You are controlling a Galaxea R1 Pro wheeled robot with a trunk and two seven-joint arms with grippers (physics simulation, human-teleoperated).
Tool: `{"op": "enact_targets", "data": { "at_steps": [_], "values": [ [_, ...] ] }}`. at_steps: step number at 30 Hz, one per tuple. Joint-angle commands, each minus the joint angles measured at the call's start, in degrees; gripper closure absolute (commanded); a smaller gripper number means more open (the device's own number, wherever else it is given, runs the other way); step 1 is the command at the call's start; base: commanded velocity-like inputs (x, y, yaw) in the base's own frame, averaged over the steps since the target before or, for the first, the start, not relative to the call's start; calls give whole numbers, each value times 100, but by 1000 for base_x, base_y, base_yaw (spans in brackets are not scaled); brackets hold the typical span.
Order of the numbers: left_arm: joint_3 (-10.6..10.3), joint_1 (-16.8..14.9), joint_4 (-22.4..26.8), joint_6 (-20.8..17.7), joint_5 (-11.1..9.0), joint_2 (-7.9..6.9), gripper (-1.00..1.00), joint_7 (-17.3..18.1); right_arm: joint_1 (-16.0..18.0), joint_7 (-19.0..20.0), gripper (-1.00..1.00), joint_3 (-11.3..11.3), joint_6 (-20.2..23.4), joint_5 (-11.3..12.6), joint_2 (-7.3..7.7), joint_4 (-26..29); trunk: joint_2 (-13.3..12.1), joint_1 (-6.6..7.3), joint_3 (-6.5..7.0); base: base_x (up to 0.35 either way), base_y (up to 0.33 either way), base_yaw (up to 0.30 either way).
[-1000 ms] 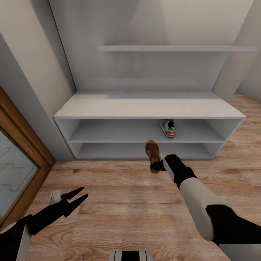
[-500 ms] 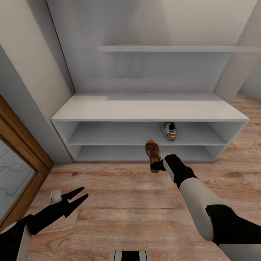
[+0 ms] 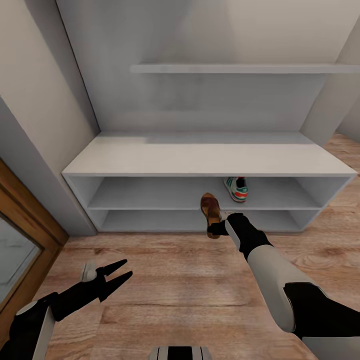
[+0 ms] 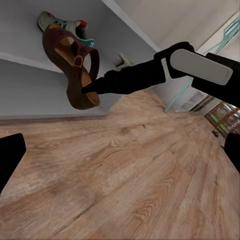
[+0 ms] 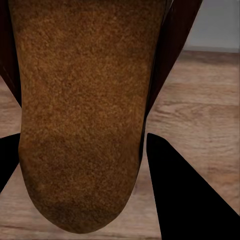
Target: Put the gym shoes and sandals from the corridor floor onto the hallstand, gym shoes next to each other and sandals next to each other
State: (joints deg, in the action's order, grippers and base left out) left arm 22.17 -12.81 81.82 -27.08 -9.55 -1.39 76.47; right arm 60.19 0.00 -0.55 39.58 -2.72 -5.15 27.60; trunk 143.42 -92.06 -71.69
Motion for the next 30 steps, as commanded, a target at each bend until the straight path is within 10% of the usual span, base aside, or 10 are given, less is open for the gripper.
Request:
{"op": "enact_targets", "data": {
  "at_steps": [1, 30],
  "values": [
    [-3, -2, 0, -60, -14, -1, -100, 18, 1, -9, 100, -8, 33, -10, -2, 8, 2, 0, -4, 42, 0, 0],
    [-20, -2, 0, -60, -17, -2, -100, 17, 1, -9, 100, -10, 76, 0, 0, 8, 2, 0, -4, 155, 90, 0]
  ]
}}
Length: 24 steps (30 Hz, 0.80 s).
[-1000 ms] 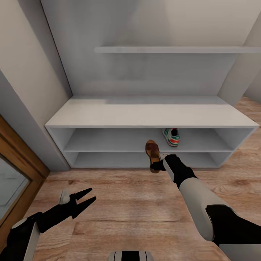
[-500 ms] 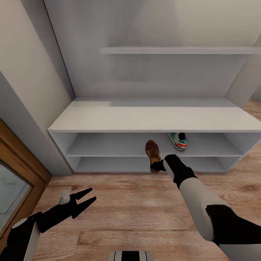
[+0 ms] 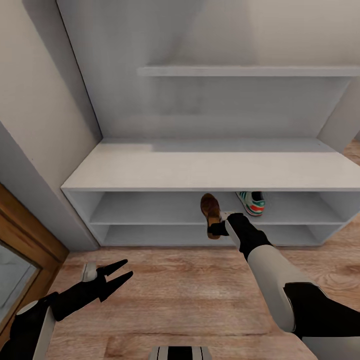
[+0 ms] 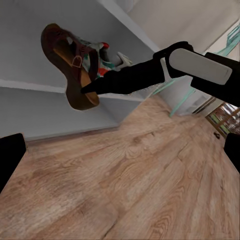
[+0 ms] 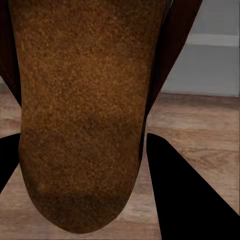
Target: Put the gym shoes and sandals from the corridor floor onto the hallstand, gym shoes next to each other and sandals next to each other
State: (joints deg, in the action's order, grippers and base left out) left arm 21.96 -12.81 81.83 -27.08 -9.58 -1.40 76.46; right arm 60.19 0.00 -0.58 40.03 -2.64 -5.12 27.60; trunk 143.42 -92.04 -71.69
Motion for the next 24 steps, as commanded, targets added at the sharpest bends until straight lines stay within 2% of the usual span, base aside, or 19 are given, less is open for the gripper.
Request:
{"op": "enact_targets", "data": {
  "at_steps": [1, 11, 24],
  "values": [
    [2, -2, -1, -60, -13, -1, -100, 18, 2, -9, 100, -5, 31, -8, -4, 8, 2, -2, -5, 325, 77, 0],
    [2, -2, -1, -60, -13, -1, -100, 18, 2, -9, 100, -12, 31, -8, 0, 8, 2, -2, -5, 295, 63, 0],
    [2, -2, -1, -60, -14, 0, -100, 18, 2, -9, 100, -12, 32, -8, -2, 2, 2, -2, -5, 28, 4, 0]
  ]
}}
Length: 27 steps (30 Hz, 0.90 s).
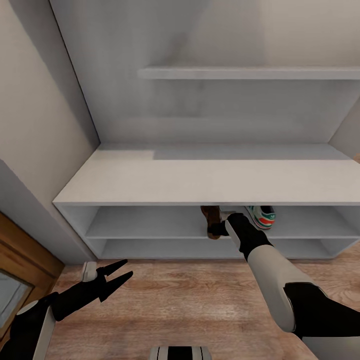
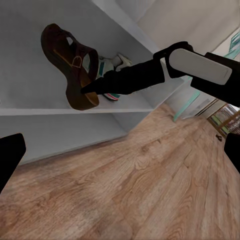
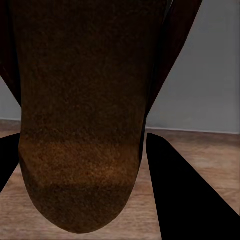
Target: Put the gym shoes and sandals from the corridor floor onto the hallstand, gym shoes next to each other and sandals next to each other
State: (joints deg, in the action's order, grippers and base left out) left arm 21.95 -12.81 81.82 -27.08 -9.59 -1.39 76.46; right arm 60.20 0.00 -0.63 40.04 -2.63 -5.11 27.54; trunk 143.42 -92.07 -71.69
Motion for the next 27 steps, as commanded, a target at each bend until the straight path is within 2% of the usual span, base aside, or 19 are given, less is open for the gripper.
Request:
{"op": "enact_targets", "data": {
  "at_steps": [1, 9, 18, 27],
  "values": [
    [2, -2, 0, -60, -11, -1, -100, 18, 1, -9, 100, -7, 31, -9, -2, 7, 2, 1, -4, 1, 0, 0],
    [2, -2, 0, -60, -10, -2, -100, 18, 1, -9, 100, -15, 21, -9, 1, 6, 2, 1, -4, 2, 0, 0],
    [2, -2, 0, -60, -8, -2, -100, 18, 2, -9, 100, -16, -5, -5, 2, 6, 2, 1, -4, 158, 8, 0],
    [2, -2, 0, -60, -11, -2, -100, 18, 2, -9, 100, -16, -13, -3, 2, 6, 2, 1, -4, 32, 2, 0]
  ]
}}
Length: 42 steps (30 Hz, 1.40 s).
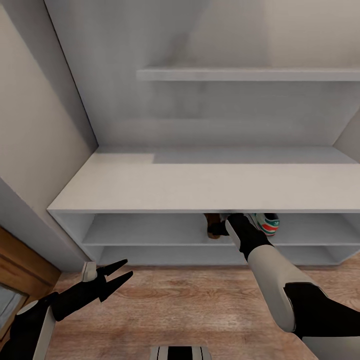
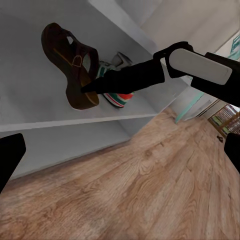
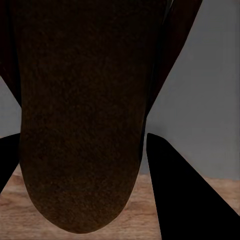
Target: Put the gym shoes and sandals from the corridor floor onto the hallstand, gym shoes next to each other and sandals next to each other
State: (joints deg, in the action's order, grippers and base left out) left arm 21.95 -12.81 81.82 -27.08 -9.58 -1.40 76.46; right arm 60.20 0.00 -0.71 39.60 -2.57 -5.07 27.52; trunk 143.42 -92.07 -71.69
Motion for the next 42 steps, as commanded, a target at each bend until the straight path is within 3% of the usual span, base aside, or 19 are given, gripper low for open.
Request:
{"op": "enact_targets", "data": {
  "at_steps": [1, 14, 15, 42],
  "values": [
    [2, -2, 0, -60, -12, -1, -100, 18, 1, -9, 100, -8, 31, -10, -3, 8, 2, 1, -4, 5, 0, 0],
    [2, -2, 0, -60, -10, -1, -100, 18, 1, -9, 100, -8, 30, -10, -3, 8, 2, 1, -4, 1, 0, 0],
    [2, -2, 0, -60, -10, -1, -100, 18, 1, -9, -100, -8, 30, -9, -3, 8, 2, 1, -4, 0, 0, 0],
    [2, -2, 0, -60, -17, 0, -100, 26, 2, -9, -100, -8, 30, -15, -3, 8, 2, 1, -4, -16, 0, 0]
  ]
}}
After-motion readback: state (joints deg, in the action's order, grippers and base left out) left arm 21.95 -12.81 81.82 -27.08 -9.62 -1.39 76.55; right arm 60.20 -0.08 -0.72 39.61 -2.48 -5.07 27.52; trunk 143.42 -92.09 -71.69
